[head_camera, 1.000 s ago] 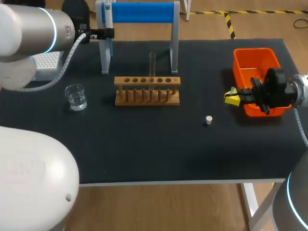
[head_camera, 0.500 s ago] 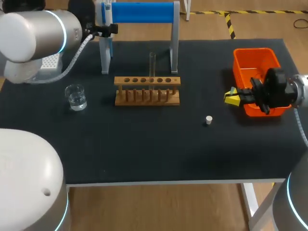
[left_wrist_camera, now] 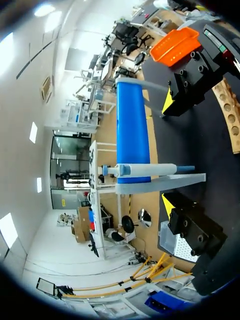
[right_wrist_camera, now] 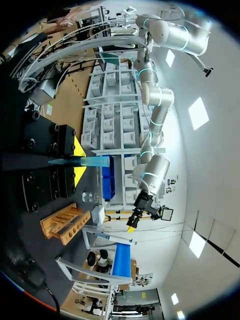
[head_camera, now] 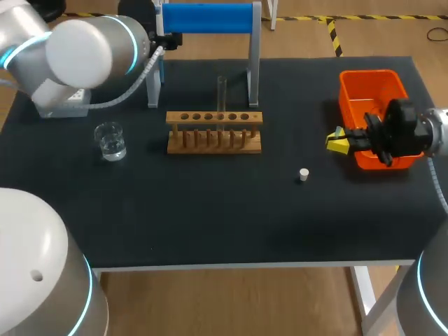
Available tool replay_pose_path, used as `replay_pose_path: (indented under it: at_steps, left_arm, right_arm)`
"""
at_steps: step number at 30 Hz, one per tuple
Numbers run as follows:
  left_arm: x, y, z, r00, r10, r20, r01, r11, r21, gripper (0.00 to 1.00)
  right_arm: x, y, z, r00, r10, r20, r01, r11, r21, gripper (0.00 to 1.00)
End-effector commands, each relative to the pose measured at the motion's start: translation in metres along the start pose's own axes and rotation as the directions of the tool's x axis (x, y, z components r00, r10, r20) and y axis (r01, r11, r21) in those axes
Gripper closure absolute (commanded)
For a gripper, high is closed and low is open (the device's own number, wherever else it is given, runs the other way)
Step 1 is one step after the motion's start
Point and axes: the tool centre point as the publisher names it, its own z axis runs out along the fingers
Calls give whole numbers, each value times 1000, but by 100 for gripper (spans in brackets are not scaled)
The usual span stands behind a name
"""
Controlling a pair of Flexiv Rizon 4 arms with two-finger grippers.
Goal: Invert the test tube, pick up the pipette, mount the tip to pipette, aspirate from beaker and dispense into the tube, eject the tip, return the pipette, and cap with the stopper.
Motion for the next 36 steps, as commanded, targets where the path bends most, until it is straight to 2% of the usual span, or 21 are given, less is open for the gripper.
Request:
replay_pose_path:
  at_steps: [1,11,15,16,20,22,24,25,30,33,36]
  left_arm:
    - [4,-2,4,807,-7,591,4,1000,8,0]
    - [-1,-5,16,792,-26,610,15,1000,24,0]
    - [-3,-7,19,801,-42,597,24,999,39,0]
    - [-3,-7,20,819,-54,572,32,998,49,0]
    - [-1,-6,23,839,-53,541,26,998,57,0]
    - [0,-5,23,865,-60,498,31,997,67,0]
    - [0,-4,24,870,-57,489,26,997,70,0]
    - [0,-4,24,887,-60,459,29,997,75,0]
    - [0,-4,24,906,-51,420,19,997,80,0]
    - [0,-5,24,936,-41,349,12,996,85,0]
    - [1,-7,24,935,-26,354,-3,997,81,0]
  right_arm:
    - [1,0,-1,1000,0,0,0,1000,2,100]
    - [1,0,-1,1000,0,0,0,1000,2,100]
    - [1,0,-1,1000,0,0,0,1000,2,100]
    - [1,0,-1,1000,0,0,0,1000,2,100]
    - [1,0,-1,1000,0,0,0,1000,2,100]
    - [1,0,-1,1000,0,0,0,1000,2,100]
    - [1,0,-1,1000,0,0,0,1000,2,100]
    - [1,0,-1,1000,0,0,0,1000,2,100]
    - [1,0,-1,1000,0,0,0,1000,2,100]
    - [1,0,-1,1000,0,0,0,1000,2,100]
    - [1,0,-1,1000,0,0,0,1000,2,100]
